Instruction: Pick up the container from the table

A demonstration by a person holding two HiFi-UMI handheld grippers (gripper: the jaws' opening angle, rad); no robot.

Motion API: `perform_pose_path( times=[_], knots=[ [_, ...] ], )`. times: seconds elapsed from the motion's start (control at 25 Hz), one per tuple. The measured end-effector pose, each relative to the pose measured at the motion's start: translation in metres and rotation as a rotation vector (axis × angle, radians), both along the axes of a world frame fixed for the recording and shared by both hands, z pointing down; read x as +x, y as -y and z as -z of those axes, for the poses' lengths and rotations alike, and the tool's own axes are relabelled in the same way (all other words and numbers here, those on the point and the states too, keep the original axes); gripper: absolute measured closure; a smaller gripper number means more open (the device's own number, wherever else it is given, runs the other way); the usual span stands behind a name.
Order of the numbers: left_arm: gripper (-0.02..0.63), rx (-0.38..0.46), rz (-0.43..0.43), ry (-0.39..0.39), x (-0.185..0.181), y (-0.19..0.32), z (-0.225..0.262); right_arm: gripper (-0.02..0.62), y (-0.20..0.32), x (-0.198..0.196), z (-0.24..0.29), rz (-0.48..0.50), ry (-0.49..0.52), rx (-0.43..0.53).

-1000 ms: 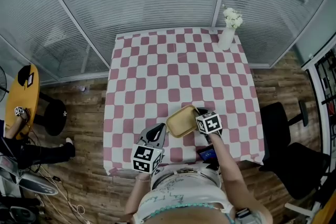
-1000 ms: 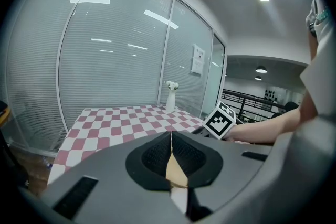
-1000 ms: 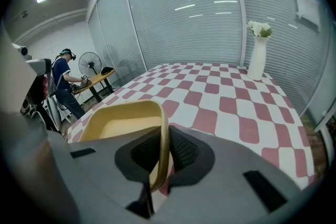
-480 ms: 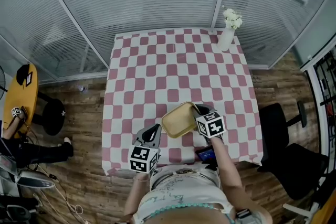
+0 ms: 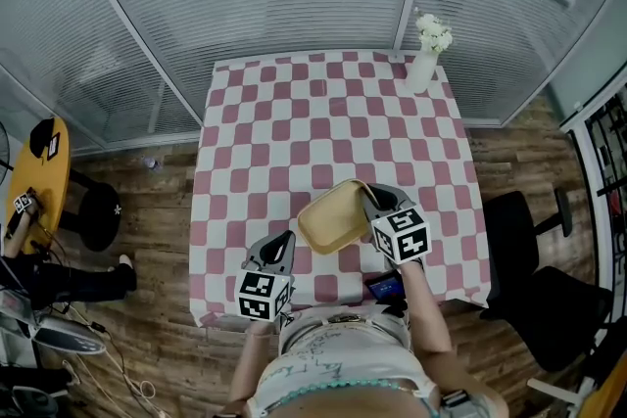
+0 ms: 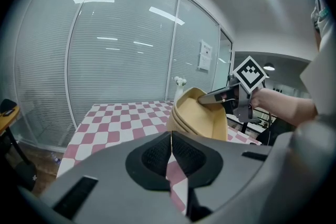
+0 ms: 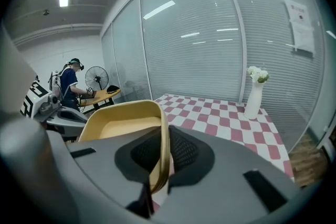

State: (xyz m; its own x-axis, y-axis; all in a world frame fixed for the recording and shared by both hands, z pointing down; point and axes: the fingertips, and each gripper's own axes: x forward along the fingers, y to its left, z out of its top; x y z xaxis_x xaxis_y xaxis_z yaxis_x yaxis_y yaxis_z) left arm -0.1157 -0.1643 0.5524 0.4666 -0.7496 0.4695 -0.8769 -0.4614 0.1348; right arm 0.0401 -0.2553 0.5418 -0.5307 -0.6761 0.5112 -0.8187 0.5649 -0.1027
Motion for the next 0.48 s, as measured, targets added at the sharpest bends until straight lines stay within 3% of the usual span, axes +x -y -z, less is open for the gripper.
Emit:
perform_pose_path(
  times=[0.48],
  knots=[
    [0.591, 0.009, -0.013, -0.004, 0.005, 0.001, 0.002, 0.578, 0.000, 0.002, 0.061, -0.011, 0.059, 0.118]
  ],
)
